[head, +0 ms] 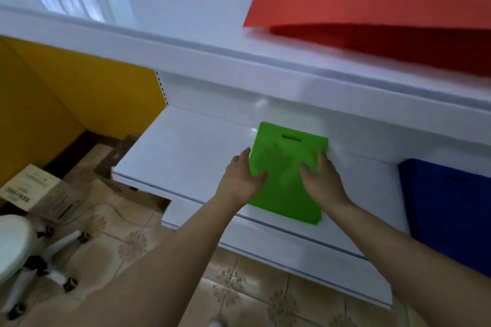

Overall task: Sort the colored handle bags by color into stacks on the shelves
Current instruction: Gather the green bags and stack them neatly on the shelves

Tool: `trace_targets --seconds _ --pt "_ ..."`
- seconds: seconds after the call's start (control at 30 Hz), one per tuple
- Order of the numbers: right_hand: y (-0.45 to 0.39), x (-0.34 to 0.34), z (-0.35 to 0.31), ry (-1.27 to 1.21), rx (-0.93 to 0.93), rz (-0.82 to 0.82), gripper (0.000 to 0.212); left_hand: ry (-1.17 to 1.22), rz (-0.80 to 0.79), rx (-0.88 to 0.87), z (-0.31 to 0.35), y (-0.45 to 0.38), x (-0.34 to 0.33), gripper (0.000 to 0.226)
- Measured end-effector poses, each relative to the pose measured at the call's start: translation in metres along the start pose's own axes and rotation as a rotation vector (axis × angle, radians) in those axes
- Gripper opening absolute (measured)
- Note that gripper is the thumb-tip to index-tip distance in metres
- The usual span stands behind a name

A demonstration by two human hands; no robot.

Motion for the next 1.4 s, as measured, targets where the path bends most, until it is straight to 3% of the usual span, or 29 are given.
trace_targets --seconds 0.13,0.3,0.5,0.6,0.7,0.8,0.93,1.07,1.23,1.4 --pt "0.084 0.034 -0.076 -0.008 0.265 -0.007 0.063 0.021 0.129 -0.175 0.048 0.076 0.049 0.058" --pt "0.178 0.097 -0.161 -0.072 0.618 0.035 0.055 0.089 0.171 -0.304 0.092 0.140 0.103 0.045" --pt "0.216 0.181 -0.236 -0.117 0.788 0.340 0.042 0.038 0.287 -0.582 0.152 0.180 0.161 0.019" --pt "0.209 0.215 -0.250 -0.081 0.738 0.452 0.046 0.059 0.359 -0.674 0.183 0.182 0.188 0.019" --pt "0.190 0.245 -0.250 0.017 0.647 0.519 0.051 -0.023 0.411 -0.702 0.208 0.172 0.205 0.040" --pt "0.162 0.272 -0.246 0.067 0.508 0.529 0.057 -0.183 0.359 -0.567 0.221 0.148 0.212 0.076" --pt "0.110 0.298 -0.241 0.107 0.340 0.482 0.067 -0.388 0.158 -0.341 0.230 0.100 0.209 0.111" --pt "0.052 0.317 -0.236 0.109 0.194 0.380 0.075 -0.470 -0.017 -0.257 0.237 0.054 0.206 0.114" --pt "-0.031 0.332 -0.228 0.132 0.021 0.250 0.080 -0.684 -0.220 -0.294 0.259 0.017 0.203 0.107" --pt "-0.077 0.327 -0.226 0.116 -0.116 0.165 0.063 -0.649 -0.388 -0.350 0.277 0.013 0.202 0.115"
Point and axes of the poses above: each hand's wrist, its own y-axis away from the middle knuckle, its own x-axis out of the back of the hand, z = x × y, the point moved 5 cm from there along -y, towards the middle knuckle, and after that the axes turned 3 degrees about -y, right-handed, at the moved point
